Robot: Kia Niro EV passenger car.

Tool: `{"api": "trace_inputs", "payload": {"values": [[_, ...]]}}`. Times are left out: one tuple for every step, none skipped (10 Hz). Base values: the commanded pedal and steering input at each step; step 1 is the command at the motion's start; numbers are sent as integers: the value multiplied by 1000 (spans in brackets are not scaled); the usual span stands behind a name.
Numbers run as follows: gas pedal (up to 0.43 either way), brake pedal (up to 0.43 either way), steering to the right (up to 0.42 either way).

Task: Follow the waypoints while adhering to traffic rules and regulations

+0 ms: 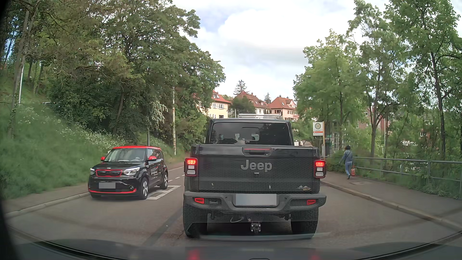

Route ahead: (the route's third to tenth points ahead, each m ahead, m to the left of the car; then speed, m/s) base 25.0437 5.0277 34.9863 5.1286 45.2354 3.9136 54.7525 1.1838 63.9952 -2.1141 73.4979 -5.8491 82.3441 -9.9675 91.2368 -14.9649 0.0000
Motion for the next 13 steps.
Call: {"api": "trace_inputs", "payload": {"values": [[0,0,0],[0,0,0],[0,0,0],[0,0,0],[0,0,0],[0,0,0],[0,0,0],[0,0,0],[0,0,0],[0,0,0],[0,0,0],[0,0,0],[0,0,0]]}}
